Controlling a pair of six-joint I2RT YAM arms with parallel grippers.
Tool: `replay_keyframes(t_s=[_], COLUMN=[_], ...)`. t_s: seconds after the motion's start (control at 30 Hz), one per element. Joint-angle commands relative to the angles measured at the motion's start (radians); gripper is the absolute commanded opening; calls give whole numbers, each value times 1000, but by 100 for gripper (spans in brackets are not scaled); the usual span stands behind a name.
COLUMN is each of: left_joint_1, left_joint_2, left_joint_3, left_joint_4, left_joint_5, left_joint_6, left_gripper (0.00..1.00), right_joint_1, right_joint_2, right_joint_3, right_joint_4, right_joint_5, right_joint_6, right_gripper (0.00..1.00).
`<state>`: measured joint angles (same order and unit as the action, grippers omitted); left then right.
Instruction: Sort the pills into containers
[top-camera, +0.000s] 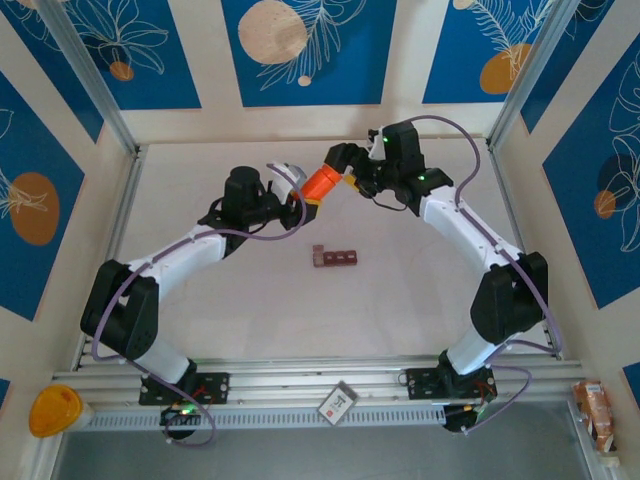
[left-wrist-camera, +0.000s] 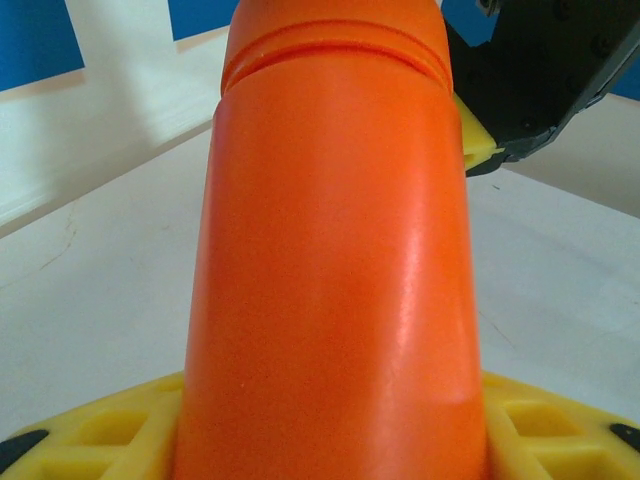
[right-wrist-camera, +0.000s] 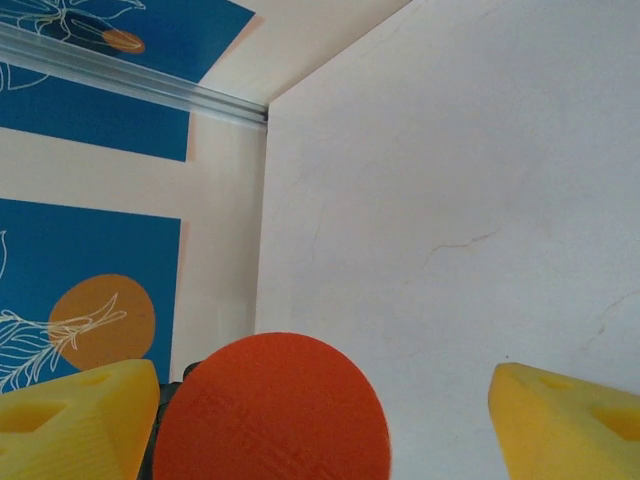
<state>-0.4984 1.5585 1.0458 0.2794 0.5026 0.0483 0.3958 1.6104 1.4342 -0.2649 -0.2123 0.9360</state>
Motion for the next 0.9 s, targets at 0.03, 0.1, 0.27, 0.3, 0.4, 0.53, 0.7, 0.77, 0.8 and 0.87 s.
replay_keyframes(t_s=[0.03,0.1,0.27,0.3,0.4,0.53,0.7,0.77,0.8,0.87], left_joint_1=[-11,-12,-12,-12,-12,-11,-6,-2,0,4], left_joint_2=[-25,-22,-22,-22,-21,-17,-23,-33,-39,-47], left_joint_3=[23,24,28,27,30,32,29,23,17,6], left_joint_4=[9,9,8,8,7,16,39,65,79,111], left_joint_5=[-3,-4,-5,-7,-7,4,88,127,146,193], left_joint_6=[27,26,27,27,25,11,-45,-83,-106,-155], left_gripper=[0,0,0,0,0,0,0,0,0,0], right_joint_1=[13,16,22,23,23,11,-38,-55,-60,-69], right_joint_2=[15,21,38,40,39,38,14,1,-7,-22], right_joint_3=[46,48,60,61,58,42,-31,-64,-82,-114], right_joint_4=[-13,-13,-7,-7,1,43,227,312,353,421], right_joint_5=[-7,-10,-40,-46,-53,-91,-170,-216,-243,-298], right_joint_6=[5,6,7,6,1,-13,-120,-197,-234,-294], right_gripper=[80,76,64,61,52,44,43,43,43,44])
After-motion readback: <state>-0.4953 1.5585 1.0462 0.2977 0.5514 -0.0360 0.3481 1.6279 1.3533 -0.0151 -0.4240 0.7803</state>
